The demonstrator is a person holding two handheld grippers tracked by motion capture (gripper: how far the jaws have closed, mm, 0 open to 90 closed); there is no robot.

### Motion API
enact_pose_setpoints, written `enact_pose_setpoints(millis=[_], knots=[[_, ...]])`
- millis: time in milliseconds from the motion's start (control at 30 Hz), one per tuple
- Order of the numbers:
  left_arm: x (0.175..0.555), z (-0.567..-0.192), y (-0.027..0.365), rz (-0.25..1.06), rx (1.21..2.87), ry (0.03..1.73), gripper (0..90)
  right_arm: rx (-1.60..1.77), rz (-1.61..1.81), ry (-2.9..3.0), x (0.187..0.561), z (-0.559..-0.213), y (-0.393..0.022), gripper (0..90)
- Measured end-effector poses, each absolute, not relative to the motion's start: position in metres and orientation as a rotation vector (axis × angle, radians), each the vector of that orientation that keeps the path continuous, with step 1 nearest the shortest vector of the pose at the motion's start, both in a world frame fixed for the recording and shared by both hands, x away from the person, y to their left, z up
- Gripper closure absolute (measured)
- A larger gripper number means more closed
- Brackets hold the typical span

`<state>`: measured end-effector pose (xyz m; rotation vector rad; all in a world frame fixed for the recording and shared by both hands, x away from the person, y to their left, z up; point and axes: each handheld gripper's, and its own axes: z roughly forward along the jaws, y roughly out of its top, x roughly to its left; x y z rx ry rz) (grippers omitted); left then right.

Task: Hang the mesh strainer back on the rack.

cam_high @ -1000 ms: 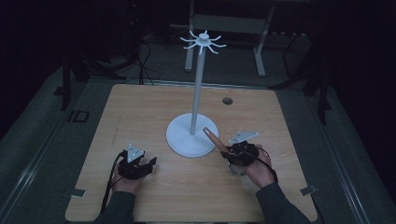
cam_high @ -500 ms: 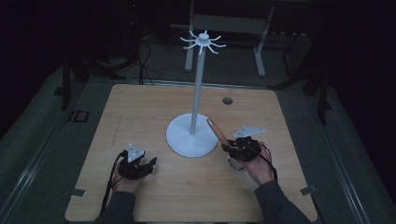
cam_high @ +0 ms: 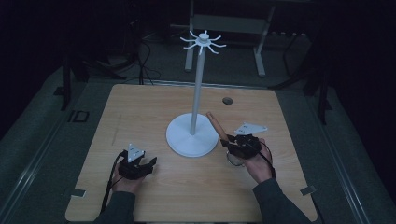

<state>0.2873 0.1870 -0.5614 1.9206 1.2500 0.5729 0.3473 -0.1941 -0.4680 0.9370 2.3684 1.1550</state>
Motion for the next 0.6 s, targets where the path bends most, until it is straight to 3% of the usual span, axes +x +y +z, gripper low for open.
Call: enact_pose_setpoints(millis=[600], knots=[[0.287, -0.561, 0.187, 0.576, 1.924, 1.248, 43.2, 0.908, 1.233, 2.301, 0.346, -0.451, -0.187, 69.6]])
